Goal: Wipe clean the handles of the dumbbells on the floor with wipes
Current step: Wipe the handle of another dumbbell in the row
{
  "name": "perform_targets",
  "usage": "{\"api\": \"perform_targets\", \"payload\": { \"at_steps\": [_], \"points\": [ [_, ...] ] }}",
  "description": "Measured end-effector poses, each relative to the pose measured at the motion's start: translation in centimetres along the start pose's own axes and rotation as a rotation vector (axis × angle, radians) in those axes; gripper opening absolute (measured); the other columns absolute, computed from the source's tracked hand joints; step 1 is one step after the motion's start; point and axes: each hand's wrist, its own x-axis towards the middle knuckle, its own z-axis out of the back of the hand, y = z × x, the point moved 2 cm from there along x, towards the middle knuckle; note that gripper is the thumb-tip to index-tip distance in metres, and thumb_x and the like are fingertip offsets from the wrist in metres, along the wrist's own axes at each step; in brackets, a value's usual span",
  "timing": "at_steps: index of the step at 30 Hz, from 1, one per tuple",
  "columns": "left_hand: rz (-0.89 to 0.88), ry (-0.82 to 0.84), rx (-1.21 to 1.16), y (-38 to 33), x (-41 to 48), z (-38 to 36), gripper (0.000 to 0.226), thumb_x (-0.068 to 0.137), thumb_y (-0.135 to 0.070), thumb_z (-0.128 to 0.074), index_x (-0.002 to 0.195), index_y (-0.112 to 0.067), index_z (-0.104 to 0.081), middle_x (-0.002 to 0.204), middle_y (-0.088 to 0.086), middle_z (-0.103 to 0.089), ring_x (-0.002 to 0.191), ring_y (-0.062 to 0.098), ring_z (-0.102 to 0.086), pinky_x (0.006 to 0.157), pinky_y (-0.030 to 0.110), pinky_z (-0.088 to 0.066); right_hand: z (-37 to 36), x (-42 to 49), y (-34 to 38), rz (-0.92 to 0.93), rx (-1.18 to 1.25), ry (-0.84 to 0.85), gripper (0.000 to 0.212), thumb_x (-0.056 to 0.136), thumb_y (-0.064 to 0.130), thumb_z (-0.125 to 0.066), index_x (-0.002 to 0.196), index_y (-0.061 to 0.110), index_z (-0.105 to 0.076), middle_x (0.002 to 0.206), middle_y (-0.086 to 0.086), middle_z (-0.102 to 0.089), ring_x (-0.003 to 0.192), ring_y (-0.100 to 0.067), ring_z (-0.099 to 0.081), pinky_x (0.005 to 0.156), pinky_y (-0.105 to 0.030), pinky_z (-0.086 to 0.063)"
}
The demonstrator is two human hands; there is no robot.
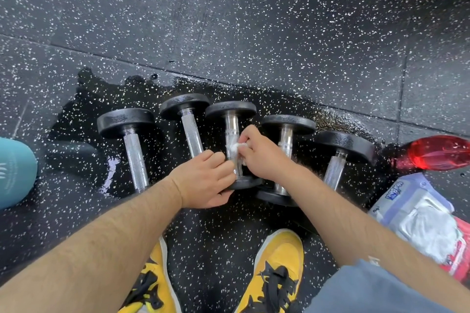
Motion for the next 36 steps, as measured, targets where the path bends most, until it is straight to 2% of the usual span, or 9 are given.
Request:
{"api": "perform_targets", "payload": {
  "at_steps": [6,11,13,16,20,25,30,33,36],
  "points": [
    [0.001,-0.024,0.005,0.1,0.1,0.0,0.036,0.091,-0.048,-0.060,0.085,-0.012,-0.062,0.084,0.003,-0.052,0.078,0.024,-0.041,0.067,0.036,-0.044,-0.2,-0.4,2.0,0.103,-0.072,-0.004,0.004,0.099,0.027,-0.055,0.102,0.026,-0.056,0.071,0.003,-0.060,0.066,-0.013,-0.054,0.066,-0.035,-0.049],
    [0.008,-0.036,-0.008,0.1,-0.2,-0.3,0.036,0.091,-0.048,-0.060,0.089,-0.013,-0.063,0.090,0.004,-0.057,0.080,0.026,-0.043,0.069,0.038,-0.045,-0.1,-0.7,2.0,0.106,-0.129,0.075,0.010,0.093,0.023,-0.060,0.101,0.024,-0.066,0.070,0.013,-0.050,0.063,-0.002,-0.044,0.059,-0.024,-0.035],
    [0.017,-0.047,-0.006,0.1,-0.1,-0.2,0.035,0.092,-0.048,-0.060,0.091,-0.013,-0.058,0.090,0.005,-0.053,0.079,0.026,-0.042,0.068,0.038,-0.045,0.3,-0.4,2.2,0.121,-0.156,0.063,0.009,0.094,0.026,-0.061,0.100,0.027,-0.067,0.069,0.014,-0.050,0.064,-0.001,-0.045,0.060,-0.025,-0.035],
    [0.034,-0.054,-0.030,0.1,-0.3,-0.3,0.036,0.093,-0.049,-0.060,0.092,-0.013,-0.055,0.089,0.004,-0.052,0.079,0.026,-0.043,0.068,0.038,-0.045,0.1,-0.4,2.1,0.125,-0.163,0.024,0.011,0.098,0.031,-0.057,0.103,0.029,-0.066,0.070,0.014,-0.051,0.064,-0.001,-0.046,0.060,-0.026,-0.037],
    [0.056,-0.032,-0.034,0.1,-0.5,-0.4,0.039,0.095,-0.053,-0.059,0.091,-0.014,-0.061,0.091,0.003,-0.054,0.080,0.025,-0.044,0.070,0.038,-0.045,0.1,-1.5,1.1,0.104,-0.140,0.084,0.006,0.094,0.031,-0.062,0.099,0.033,-0.064,0.072,0.013,-0.052,0.065,-0.001,-0.046,0.062,-0.025,-0.038],
    [0.098,-0.023,-0.078,0.1,-0.2,0.1,0.040,0.091,-0.052,-0.059,0.085,-0.013,-0.059,0.086,0.003,-0.051,0.077,0.025,-0.044,0.069,0.038,-0.044,0.1,-1.4,1.1,0.109,-0.123,-0.023,0.002,0.098,0.034,-0.058,0.097,0.036,-0.057,0.068,0.010,-0.055,0.063,-0.006,-0.050,0.059,-0.028,-0.040],
    [0.083,-0.032,-0.071,0.1,-0.2,-0.1,0.038,0.091,-0.051,-0.063,0.088,-0.013,-0.063,0.088,0.004,-0.055,0.079,0.025,-0.044,0.068,0.038,-0.043,0.5,-1.9,0.9,0.049,-0.117,0.072,0.001,0.096,0.035,-0.063,0.096,0.034,-0.063,0.074,0.010,-0.057,0.066,-0.005,-0.051,0.061,-0.026,-0.039],
    [0.089,-0.046,-0.076,0.1,-0.1,-0.1,0.038,0.091,-0.051,-0.063,0.087,-0.013,-0.062,0.090,0.005,-0.056,0.078,0.025,-0.046,0.069,0.038,-0.044,0.5,-1.7,1.0,0.064,-0.112,-0.022,0.001,0.099,0.031,-0.057,0.099,0.032,-0.057,0.069,0.011,-0.054,0.063,-0.006,-0.050,0.058,-0.027,-0.037],
    [0.082,-0.045,-0.078,0.0,-0.2,-0.1,0.037,0.091,-0.050,-0.064,0.086,-0.013,-0.061,0.090,0.004,-0.055,0.078,0.025,-0.045,0.069,0.038,-0.043,0.2,-2.1,0.7,0.026,-0.166,0.060,0.006,0.103,0.032,-0.051,0.106,0.028,-0.047,0.078,0.008,-0.057,0.069,-0.012,-0.056,0.059,-0.032,-0.042]
  ]
}}
